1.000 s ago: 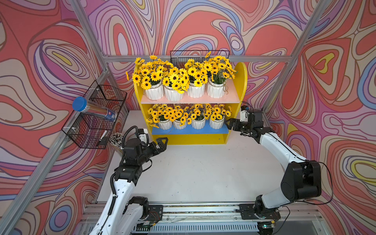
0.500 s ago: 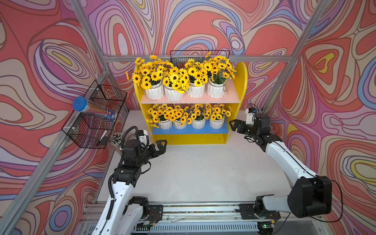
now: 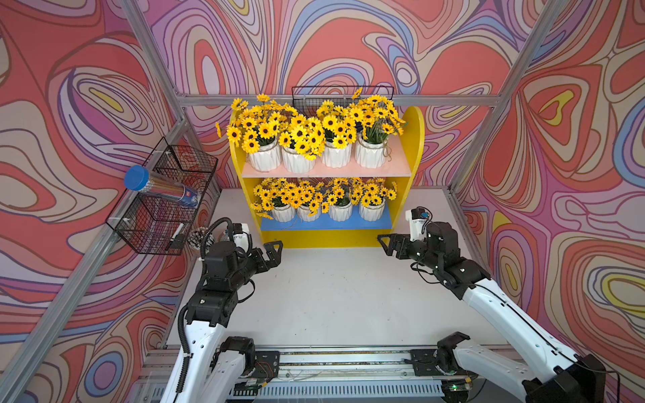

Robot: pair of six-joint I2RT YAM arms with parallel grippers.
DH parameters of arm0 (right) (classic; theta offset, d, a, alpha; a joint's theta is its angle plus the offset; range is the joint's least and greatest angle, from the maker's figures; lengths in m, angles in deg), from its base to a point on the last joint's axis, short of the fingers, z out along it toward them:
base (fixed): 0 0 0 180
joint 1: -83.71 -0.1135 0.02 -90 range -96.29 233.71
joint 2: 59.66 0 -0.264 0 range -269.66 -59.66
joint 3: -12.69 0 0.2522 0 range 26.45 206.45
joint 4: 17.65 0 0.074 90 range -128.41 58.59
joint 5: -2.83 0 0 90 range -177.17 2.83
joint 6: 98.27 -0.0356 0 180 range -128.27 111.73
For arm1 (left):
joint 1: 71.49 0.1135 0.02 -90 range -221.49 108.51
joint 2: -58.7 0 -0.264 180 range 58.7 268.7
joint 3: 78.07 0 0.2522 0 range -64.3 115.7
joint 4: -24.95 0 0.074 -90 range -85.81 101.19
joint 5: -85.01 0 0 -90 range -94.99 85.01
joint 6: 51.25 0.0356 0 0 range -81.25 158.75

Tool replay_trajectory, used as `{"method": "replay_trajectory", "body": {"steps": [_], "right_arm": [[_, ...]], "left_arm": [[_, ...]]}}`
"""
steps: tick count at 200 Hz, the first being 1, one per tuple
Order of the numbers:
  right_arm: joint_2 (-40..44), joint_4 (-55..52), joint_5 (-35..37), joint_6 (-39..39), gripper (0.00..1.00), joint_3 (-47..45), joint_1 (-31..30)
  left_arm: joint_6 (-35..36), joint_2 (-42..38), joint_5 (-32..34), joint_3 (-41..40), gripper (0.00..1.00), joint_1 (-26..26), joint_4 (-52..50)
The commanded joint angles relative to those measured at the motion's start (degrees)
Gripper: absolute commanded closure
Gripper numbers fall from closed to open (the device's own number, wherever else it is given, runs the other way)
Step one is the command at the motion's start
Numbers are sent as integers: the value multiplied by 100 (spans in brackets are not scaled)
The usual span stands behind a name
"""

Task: Take the sunflower pots off the shelves
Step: Pick up the sunflower pot from the shelf.

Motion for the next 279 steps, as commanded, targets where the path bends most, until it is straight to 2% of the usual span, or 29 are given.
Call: {"method": "replay_trajectory", "body": {"steps": [1, 14, 26, 35, 53, 81, 98, 130, 171, 207, 243, 279], "right_arm": [[283, -259, 634, -108, 9, -36, -373], [288, -359, 679, -117, 8, 19, -547], [356, -199, 617, -117, 8, -42, -707], [399, -50, 618, -183, 9, -56, -825], [351, 57, 904, -141, 13, 122, -1209], [182, -63, 1855, 180, 14, 681, -1879], [14, -83, 2203, 382, 14, 1094, -2065], [-393, -154, 2419, 794, 10, 1969, -2092], [-1072, -372, 2964, 1713, 2, 3190, -2097], [-2015, 100, 4033, 2668, 2, 4093, -2060], [-2749, 51, 3624, 2570, 2, 5007, -1545], [-3057, 74, 3330, 2443, 2, 5356, -1210]], "left_arm": [[21, -295, -452, -258, 0, -6, -99], [-112, -427, -789, -459, 0, -6, 88], [-239, -405, -1469, -580, 0, -22, 345], [-327, -327, -1709, -552, 0, -93, 405], [134, -350, -1129, -285, 0, -489, -84], [650, -421, -24, 123, 0, -1129, -367], [1005, -232, 282, 482, 0, -1310, -464], [1304, -12, 447, 874, 0, -1315, -308], [1159, 129, 287, 854, 0, -1310, -154], [1004, 125, 192, 741, 0, -1311, 54], [1079, 121, 111, 813, 0, -1315, 70], [1165, 59, 113, 774, 0, -1313, 50]]}}
